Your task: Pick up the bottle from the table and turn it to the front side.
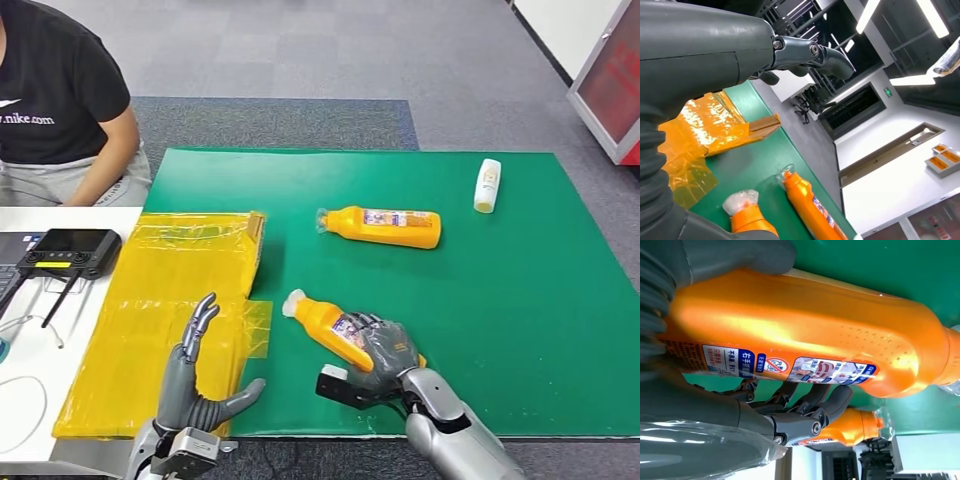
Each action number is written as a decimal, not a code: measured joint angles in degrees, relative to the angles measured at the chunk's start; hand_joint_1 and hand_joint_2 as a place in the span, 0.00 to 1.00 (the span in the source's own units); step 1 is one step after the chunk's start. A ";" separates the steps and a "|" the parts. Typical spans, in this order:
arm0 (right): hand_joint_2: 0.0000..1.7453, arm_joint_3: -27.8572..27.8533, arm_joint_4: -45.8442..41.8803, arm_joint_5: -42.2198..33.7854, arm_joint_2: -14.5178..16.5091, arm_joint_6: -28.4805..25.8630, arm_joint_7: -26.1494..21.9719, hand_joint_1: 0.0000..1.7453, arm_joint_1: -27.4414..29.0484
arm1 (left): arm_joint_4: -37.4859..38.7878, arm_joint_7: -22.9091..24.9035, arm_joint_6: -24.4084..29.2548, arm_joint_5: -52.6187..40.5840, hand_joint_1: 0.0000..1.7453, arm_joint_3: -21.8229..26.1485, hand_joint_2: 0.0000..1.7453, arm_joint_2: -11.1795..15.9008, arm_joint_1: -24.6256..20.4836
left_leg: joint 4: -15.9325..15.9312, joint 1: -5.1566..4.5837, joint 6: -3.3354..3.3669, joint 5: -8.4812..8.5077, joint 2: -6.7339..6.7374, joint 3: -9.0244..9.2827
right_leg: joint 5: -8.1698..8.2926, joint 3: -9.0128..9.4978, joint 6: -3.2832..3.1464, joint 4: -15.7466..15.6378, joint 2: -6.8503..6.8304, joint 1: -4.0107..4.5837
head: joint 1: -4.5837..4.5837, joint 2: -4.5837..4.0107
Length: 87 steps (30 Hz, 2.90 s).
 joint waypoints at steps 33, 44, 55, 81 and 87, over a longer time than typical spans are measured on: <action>1.00 -6.74 -19.16 -42.93 7.68 -8.85 -29.53 1.00 17.06 | 1.41 6.39 -24.96 38.75 0.00 7.55 1.00 -7.87 -2.34 | 0.00 0.04 -0.38 0.10 0.06 -2.26 | 0.31 -2.02 -0.09 0.45 0.04 0.03 | -0.01 0.00; 1.00 -4.41 -20.79 -46.48 8.67 -6.54 -32.97 1.00 15.83 | 11.13 13.67 -34.69 44.45 0.00 7.36 1.00 -9.52 -8.41 | 0.00 0.04 -0.38 0.14 0.06 -2.34 | 0.34 -2.09 -0.11 0.47 0.03 0.03 | -0.01 0.00; 1.00 -2.23 -20.23 -45.37 8.98 -8.14 -33.99 1.00 12.85 | 14.22 9.19 -41.25 36.56 0.00 1.45 1.00 -8.34 -13.20 | 0.00 0.04 -0.38 0.15 0.06 -2.44 | 0.35 -2.19 -0.11 0.54 0.03 0.02 | -0.01 0.00; 1.00 0.51 -12.08 -34.43 10.38 -18.76 -35.96 1.00 10.02 | 14.86 10.74 -44.68 39.44 0.93 -2.28 1.00 -6.51 -16.97 | 0.01 0.03 -0.56 0.27 0.06 -2.70 | 0.36 -2.57 -0.14 0.77 0.03 0.00 | -0.01 0.00; 1.00 0.95 -11.71 -34.64 10.36 -19.51 -36.20 1.00 9.80 | 15.28 11.02 -44.82 39.66 1.00 -2.23 1.00 -6.49 -17.40 | 0.01 0.03 -0.57 0.28 0.06 -2.71 | 0.37 -2.59 -0.15 0.77 0.03 0.00 | -0.01 0.00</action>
